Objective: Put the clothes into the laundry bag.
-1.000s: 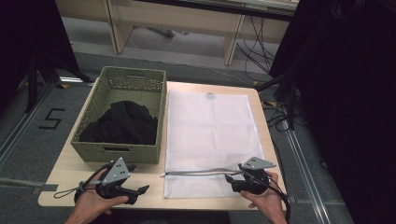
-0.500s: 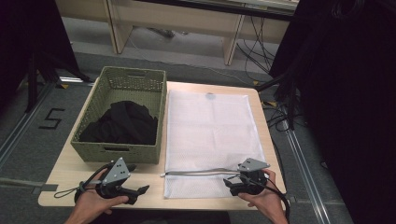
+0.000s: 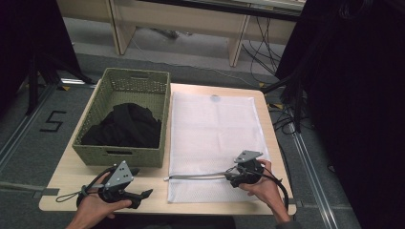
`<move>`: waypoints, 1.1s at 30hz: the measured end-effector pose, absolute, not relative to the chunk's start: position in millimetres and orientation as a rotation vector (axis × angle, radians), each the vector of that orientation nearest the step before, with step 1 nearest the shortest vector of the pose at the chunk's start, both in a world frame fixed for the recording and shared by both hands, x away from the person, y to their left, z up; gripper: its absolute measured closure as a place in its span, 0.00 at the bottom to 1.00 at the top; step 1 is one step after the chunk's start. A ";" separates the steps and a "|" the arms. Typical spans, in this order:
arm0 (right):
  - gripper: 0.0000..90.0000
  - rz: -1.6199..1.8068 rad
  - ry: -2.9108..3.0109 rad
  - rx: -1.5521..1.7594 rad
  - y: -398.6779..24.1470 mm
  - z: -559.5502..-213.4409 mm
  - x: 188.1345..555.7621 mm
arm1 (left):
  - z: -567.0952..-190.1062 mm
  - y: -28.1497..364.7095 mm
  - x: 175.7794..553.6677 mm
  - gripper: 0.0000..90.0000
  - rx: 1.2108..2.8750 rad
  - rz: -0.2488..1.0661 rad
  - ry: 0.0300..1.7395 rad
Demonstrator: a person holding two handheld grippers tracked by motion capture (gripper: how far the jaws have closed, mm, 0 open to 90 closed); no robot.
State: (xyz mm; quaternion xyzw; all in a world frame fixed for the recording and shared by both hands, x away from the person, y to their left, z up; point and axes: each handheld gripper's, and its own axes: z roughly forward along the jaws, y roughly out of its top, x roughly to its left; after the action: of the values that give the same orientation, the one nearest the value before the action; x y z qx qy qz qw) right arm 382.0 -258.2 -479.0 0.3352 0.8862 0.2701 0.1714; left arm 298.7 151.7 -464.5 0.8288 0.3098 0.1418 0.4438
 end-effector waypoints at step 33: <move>0.98 0.746 2.541 0.888 -237.4 -486.7 419.2 | -462.0 153.9 299.4 0.22 2.082 0.358 0.736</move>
State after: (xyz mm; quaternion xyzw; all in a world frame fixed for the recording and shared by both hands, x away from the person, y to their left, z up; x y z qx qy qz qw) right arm 419.2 -237.4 -486.7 0.3130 0.8960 0.2631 0.1733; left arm 299.4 153.9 -462.0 0.8372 0.2961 0.1438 0.4367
